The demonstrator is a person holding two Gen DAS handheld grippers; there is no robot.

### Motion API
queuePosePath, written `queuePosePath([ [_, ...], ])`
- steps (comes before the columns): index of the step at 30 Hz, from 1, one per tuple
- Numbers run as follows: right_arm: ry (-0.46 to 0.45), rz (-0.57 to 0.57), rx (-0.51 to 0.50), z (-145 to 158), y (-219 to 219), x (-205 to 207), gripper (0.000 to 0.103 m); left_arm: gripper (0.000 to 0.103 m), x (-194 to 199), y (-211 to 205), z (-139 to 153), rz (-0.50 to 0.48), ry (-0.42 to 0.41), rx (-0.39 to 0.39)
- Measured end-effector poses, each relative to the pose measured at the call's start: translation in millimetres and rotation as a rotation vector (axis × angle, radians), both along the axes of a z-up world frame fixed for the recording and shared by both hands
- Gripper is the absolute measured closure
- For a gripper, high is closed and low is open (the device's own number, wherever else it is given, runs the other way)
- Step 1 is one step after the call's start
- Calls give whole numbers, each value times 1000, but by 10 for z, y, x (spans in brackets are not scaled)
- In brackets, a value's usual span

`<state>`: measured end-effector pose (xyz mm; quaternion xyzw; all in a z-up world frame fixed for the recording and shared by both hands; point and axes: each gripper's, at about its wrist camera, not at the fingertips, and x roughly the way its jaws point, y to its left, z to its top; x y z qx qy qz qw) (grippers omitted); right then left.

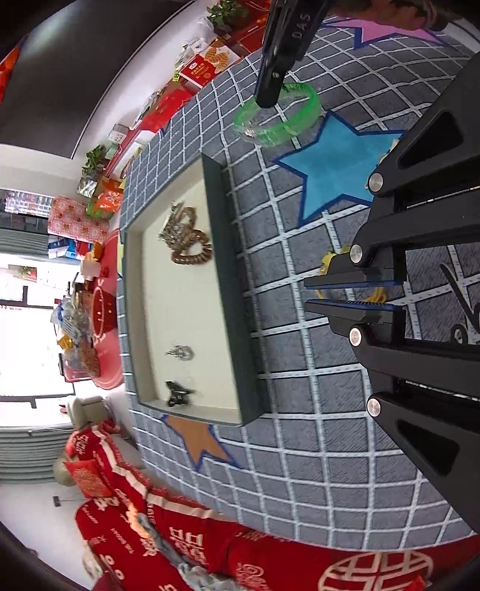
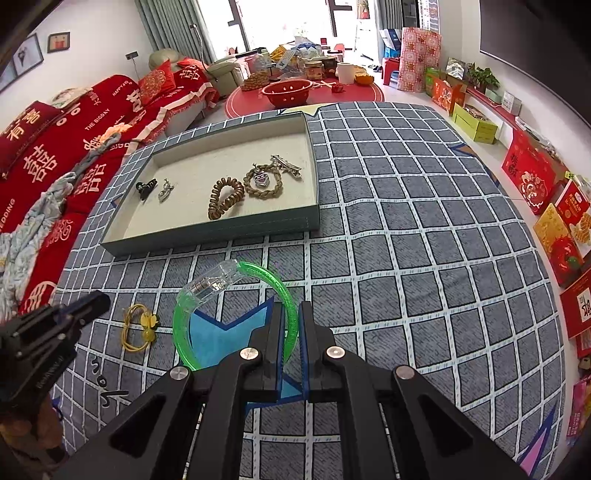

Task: Organize jewelry

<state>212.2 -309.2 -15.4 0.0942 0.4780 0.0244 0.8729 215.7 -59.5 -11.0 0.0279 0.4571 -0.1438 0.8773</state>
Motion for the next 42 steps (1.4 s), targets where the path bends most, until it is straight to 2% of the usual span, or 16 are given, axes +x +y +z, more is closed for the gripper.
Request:
queuePosePath([
  [8,3,-21,25,-19,-110,-95,95,85,-31,-45,-145,32,26,25],
  [9,4,-24,29,-21,-129,-106,95,66,-26,-44,-151,37,29,27],
  [10,4,-28,33,-24,-147,-116,95,3,-21,-38,-153,46,32,29],
  [11,4,-32,36,-25,-165,-126,95,0,-37,-13,-131,71,4,32],
  [13,3,-41,44,-25,-202,-143,95,0,-64,-18,-109,75,-48,64],
  [18,5,-58,60,-42,-261,-159,95,0,-25,-100,-159,79,-66,112],
  [25,10,-61,68,-64,-288,-189,95,2,27,-296,-389,12,8,136],
  [29,9,-64,72,-65,-298,-209,95,2,58,-340,-533,22,48,156],
  [32,7,-65,74,-63,-301,-213,95,2,85,-268,-548,45,76,93],
  [33,8,-64,73,-63,-298,-215,95,5,77,-256,-540,45,70,94],
  [35,10,-65,76,-65,-298,-215,95,17,61,-252,-502,32,56,84],
  [37,12,-65,79,-71,-292,-216,95,54,27,-274,-460,-5,36,77],
  [39,15,-63,80,-79,-280,-210,95,72,17,-281,-435,-20,35,74],
  [42,15,-62,81,-77,-259,-209,95,75,8,-230,-417,-23,45,28],
])
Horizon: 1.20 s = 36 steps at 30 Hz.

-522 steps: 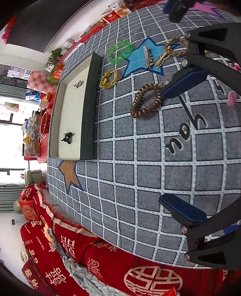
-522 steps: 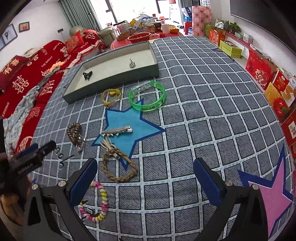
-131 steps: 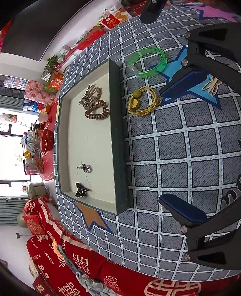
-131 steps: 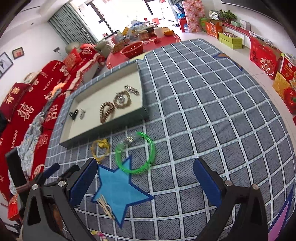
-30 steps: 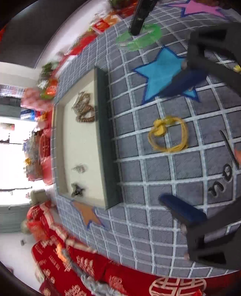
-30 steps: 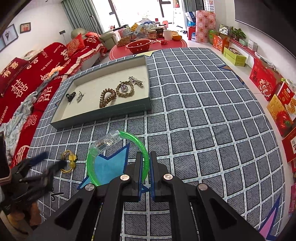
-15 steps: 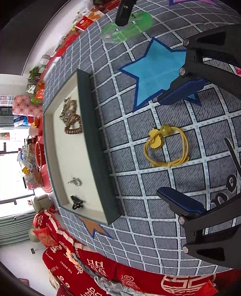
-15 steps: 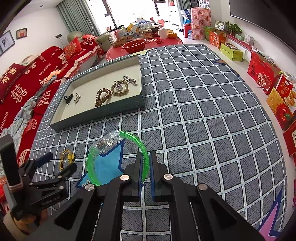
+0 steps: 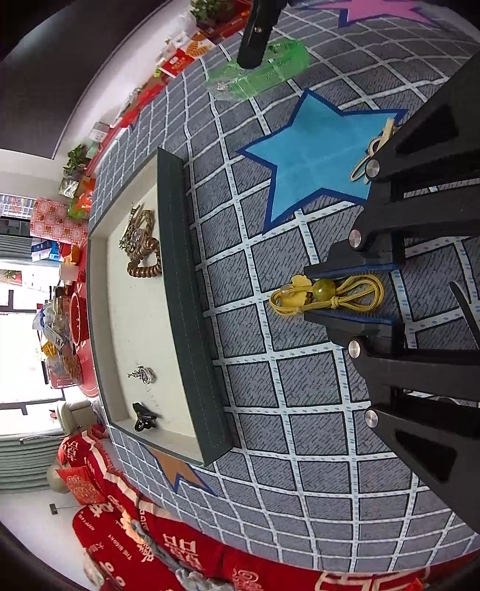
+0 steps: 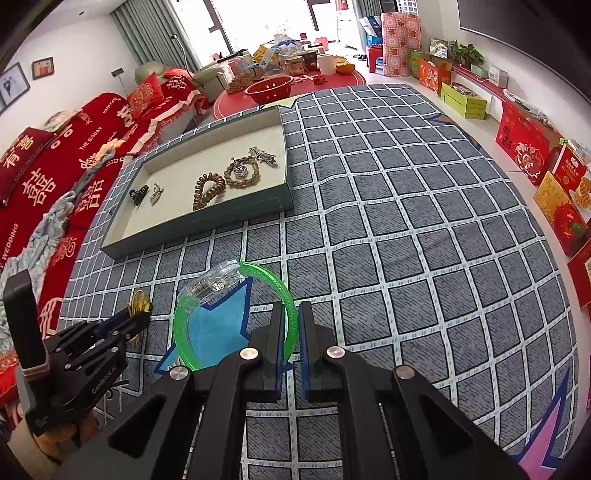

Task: Organize jewelry

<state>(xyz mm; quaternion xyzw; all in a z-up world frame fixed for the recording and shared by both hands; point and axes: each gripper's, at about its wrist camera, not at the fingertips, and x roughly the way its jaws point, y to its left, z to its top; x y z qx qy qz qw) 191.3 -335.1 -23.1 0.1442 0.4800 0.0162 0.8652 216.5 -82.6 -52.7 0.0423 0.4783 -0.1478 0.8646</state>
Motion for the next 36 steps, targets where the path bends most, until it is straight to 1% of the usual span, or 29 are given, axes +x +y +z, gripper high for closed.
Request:
queuePosePath([
  [1,-1,1,-1,2,6,2,95,75,-5,27,14,5,7,-17],
  [5,-2,9,-6,21,39,23,95,76,-25,89,115,7,1,-46],
  [10,-8,20,-1,68,82,91,95,76,-9,142,312,-3,-39,-58],
  [15,-22,34,-1,182,129,212,95,76,69,191,532,-11,-80,-75],
  [20,-42,44,-5,335,171,441,95,76,241,232,745,-16,-133,-63],
  [25,-47,62,-14,465,242,798,95,76,525,291,896,4,-171,-54],
  [30,-56,74,-37,560,352,1228,95,76,869,321,912,16,-172,-38],
  [32,-57,80,-50,563,402,1381,95,76,1009,328,869,24,-172,-20],
  [36,-50,91,-52,503,521,1686,95,76,1264,371,705,48,-135,-8],
])
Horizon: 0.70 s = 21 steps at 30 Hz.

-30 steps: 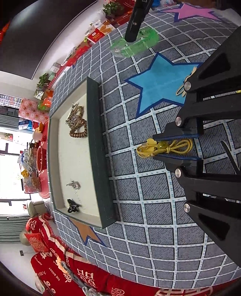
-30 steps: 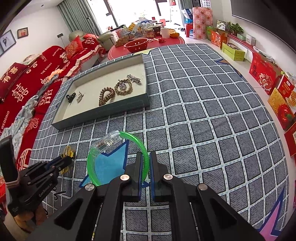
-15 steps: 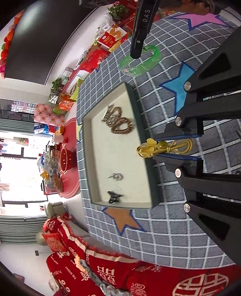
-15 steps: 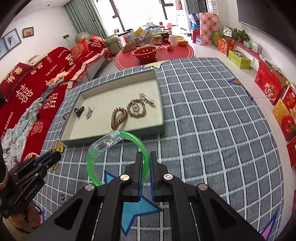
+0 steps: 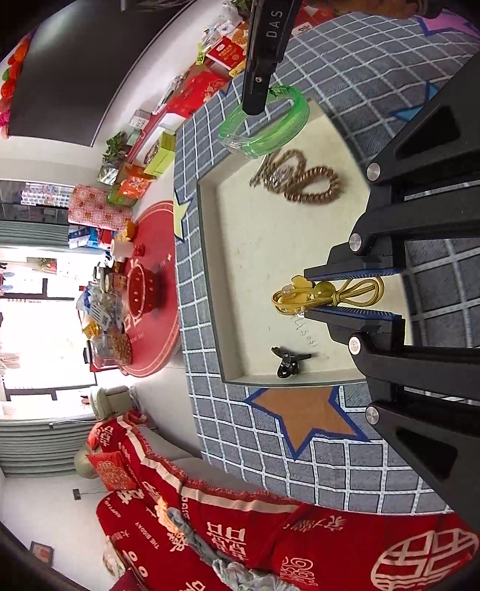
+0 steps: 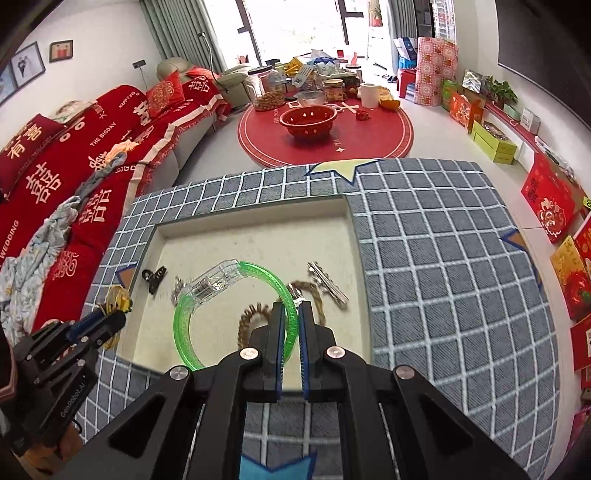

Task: Organize jewelry
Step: 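Carry the yellow bracelet and green bangle over the tray with both tools, then lower both bracelets into the tray and open both tools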

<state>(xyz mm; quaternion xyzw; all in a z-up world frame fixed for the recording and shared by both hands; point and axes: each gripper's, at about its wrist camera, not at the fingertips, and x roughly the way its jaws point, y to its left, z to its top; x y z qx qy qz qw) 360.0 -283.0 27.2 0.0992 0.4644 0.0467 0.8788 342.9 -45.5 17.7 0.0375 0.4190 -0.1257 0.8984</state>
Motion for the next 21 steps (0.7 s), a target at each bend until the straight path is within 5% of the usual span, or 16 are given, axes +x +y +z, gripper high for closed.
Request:
queuePosePath([
  [9,39,10,2,-408,253,562,95,76,300,-25,-389,13,74,12],
  [21,75,15,-54,-755,356,819,95,76,401,-128,-613,12,101,64],
])
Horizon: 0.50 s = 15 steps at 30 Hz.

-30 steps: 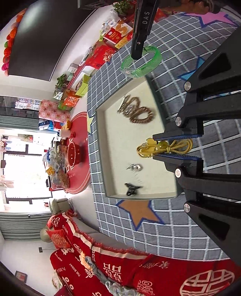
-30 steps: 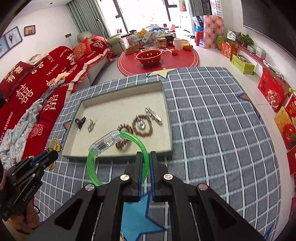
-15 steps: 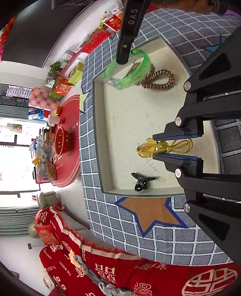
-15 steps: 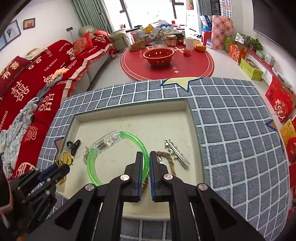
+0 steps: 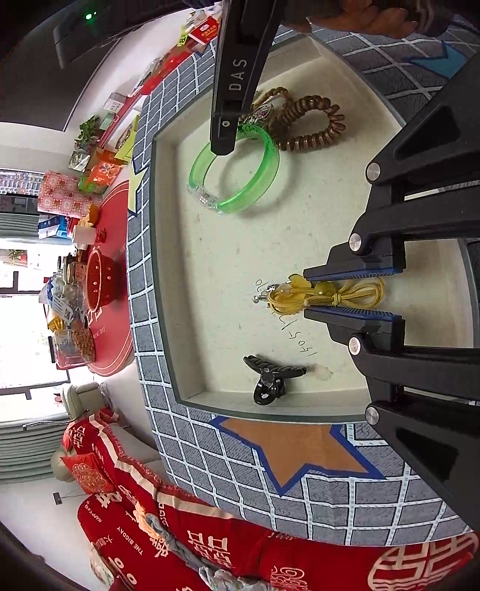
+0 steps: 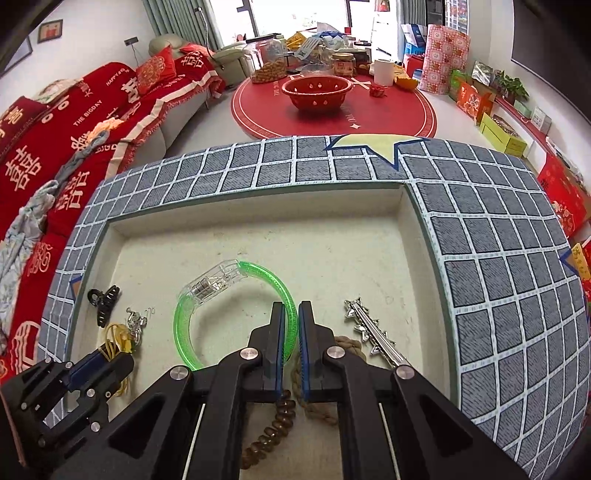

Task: Organize jewelry
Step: 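Lower both bracelets into the tray and open both tools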

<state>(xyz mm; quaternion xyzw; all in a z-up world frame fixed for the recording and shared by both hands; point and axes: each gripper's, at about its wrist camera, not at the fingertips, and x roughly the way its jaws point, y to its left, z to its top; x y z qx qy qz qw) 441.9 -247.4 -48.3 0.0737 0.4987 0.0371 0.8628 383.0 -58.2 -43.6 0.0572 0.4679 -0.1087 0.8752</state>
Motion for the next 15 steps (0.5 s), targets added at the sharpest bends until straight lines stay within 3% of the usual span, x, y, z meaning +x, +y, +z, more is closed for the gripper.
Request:
queuePosePath([
  [12,29,19,8,-84,48,24,93,76,-46,-121,-24,-16,-21,76],
  [13,31,19,18,-82,43,20,88,76,-47,-119,-16,-12,-24,76],
  [15,26,17,37,-62,25,9,64,76,-46,-125,6,-1,-31,77],
])
